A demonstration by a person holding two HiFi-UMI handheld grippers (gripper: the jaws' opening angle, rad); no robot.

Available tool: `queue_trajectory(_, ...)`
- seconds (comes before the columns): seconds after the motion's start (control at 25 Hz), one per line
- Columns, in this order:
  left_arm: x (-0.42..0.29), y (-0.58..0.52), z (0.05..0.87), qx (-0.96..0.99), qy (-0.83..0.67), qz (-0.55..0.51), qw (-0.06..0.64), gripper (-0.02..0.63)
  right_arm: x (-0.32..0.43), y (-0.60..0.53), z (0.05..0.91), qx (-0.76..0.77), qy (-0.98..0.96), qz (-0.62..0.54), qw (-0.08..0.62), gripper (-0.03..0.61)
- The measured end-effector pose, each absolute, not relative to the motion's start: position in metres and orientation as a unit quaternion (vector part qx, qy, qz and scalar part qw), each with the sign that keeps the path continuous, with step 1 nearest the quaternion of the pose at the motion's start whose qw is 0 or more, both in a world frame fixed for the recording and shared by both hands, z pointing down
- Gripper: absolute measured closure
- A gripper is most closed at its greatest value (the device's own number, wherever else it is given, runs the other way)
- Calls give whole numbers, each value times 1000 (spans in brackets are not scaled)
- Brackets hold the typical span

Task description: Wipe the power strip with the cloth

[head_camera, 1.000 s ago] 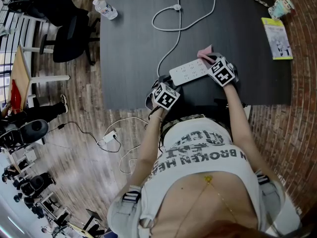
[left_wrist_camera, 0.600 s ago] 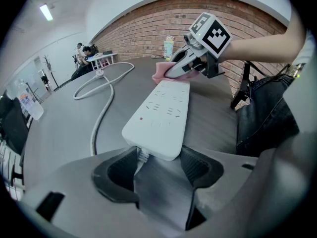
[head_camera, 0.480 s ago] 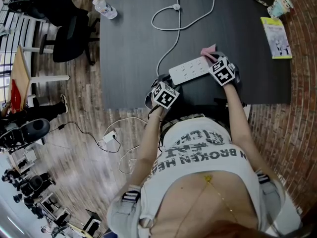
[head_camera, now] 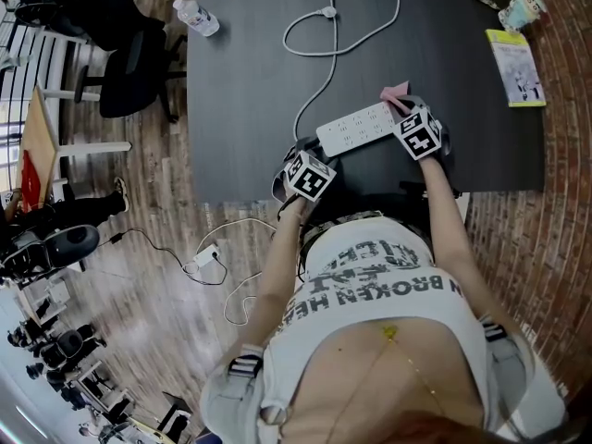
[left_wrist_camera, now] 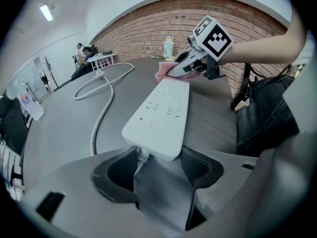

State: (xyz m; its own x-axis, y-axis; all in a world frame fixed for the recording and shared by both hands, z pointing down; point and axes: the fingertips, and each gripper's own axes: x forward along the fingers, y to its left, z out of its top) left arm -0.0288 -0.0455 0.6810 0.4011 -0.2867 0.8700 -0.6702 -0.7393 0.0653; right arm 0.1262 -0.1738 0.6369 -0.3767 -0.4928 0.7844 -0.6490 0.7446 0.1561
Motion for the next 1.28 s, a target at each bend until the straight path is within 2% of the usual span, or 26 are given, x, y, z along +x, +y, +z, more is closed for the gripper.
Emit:
queue_trajectory(0.72, -31, -46, 681, 814, -296, 458, 203, 351, 115, -166, 627, 337, -832, 55, 438, 561)
queue_trajectory(1.08, -30, -44, 680, 814, -292, 458, 204, 351, 41, -128, 580, 219, -914, 72, 334, 561)
queue_trajectory(1.28, -30, -45, 682, 814, -292, 458, 204, 351, -2, -92, 578, 123, -937, 99, 311, 561)
